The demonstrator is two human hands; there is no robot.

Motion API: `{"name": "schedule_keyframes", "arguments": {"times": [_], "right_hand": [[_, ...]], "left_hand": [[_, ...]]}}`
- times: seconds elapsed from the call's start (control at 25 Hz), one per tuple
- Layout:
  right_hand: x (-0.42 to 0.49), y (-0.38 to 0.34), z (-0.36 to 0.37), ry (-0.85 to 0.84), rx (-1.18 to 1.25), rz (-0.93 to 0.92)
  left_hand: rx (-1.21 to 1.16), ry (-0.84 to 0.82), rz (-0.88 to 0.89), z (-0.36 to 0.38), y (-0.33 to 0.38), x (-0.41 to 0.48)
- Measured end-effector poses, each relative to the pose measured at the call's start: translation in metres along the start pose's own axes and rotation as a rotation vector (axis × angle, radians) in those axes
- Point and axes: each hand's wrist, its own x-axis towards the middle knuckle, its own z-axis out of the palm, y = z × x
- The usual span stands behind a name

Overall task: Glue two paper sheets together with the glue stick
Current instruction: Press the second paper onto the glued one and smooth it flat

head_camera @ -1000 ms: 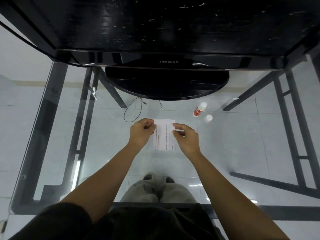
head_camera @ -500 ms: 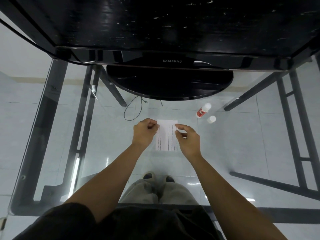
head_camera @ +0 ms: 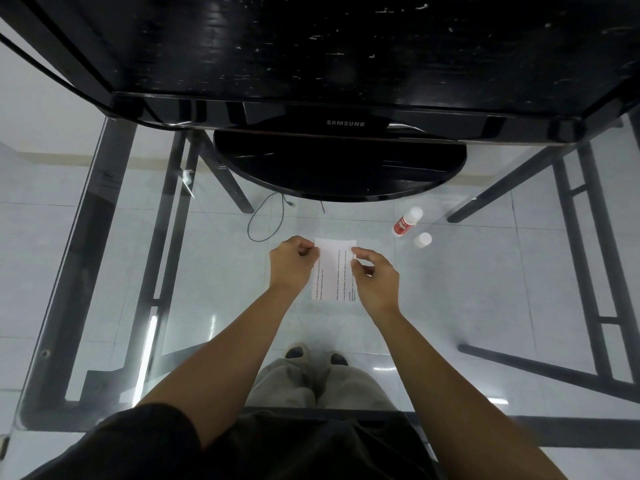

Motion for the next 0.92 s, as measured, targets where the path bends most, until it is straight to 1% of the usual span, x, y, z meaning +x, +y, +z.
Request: {"name": "schedule_keyframes", "arguments": {"times": [0.32, 0.92], "right_hand": [[0.0016, 0.0013, 0.0059, 0.036, -0.026, -0.005], [0.0016, 0.0039, 0.0073, 0.064, -0.046, -0.021]], "left_hand": [[0.062, 0.056, 0.034, 0.0047, 0.005, -0.0059], [0.086, 0.027, 0.003, 0.0048, 0.0082, -0.0047]]}}
